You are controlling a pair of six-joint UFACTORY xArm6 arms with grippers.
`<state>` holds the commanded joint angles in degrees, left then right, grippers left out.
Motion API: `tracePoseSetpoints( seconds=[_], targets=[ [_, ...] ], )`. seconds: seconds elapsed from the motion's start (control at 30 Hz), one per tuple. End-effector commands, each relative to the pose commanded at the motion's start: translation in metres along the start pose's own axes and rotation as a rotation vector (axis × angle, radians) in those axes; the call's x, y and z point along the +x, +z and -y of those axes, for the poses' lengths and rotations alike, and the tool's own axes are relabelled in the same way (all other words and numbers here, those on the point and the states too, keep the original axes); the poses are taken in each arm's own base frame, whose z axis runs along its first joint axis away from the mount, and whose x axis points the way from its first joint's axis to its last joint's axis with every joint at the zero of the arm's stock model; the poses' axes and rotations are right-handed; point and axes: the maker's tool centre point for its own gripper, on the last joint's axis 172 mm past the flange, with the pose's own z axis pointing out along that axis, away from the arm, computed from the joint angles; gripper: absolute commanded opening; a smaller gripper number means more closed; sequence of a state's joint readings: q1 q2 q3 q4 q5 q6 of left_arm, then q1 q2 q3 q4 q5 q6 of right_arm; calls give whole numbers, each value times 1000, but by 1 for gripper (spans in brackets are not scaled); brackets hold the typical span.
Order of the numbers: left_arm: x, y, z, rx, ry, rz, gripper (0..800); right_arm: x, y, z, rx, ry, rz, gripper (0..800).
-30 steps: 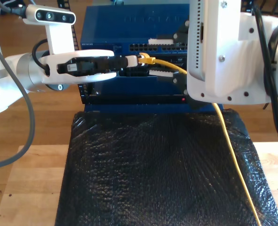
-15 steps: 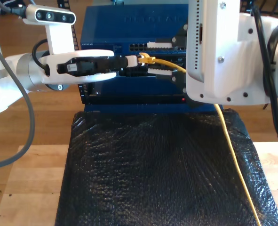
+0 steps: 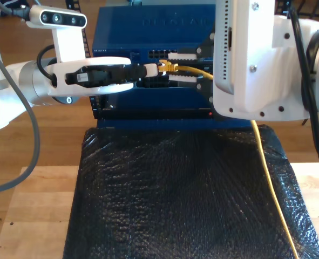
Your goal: Grab the cable and plug it in
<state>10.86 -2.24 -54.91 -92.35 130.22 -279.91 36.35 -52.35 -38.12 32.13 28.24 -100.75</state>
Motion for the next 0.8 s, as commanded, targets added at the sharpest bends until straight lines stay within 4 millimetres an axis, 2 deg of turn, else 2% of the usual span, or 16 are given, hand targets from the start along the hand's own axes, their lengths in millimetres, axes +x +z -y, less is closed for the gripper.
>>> tracePoseSetpoints(
  seconds=[0.13,0.23,0.33,0.47,0.67,0.73,0.8],
  targets=[
    [0,1,-3,-13,0,2,44,0,1,1,3,4,-2,33],
    [1,2,-5,-20,4,-2,217,0,1,1,3,6,-1,17],
    [4,4,-14,-53,15,-12,249,0,2,1,5,7,-1,10],
    [5,4,-15,-55,18,-13,424,-1,3,2,7,9,0,7],
    [8,3,-15,-53,24,-19,492,-1,5,2,11,33,-4,3],
    [9,3,-15,-48,28,-20,556,-1,7,1,12,64,-6,3],
    [10,3,-15,-43,33,-16,567,0,6,-1,8,80,-7,3]
  ],
)
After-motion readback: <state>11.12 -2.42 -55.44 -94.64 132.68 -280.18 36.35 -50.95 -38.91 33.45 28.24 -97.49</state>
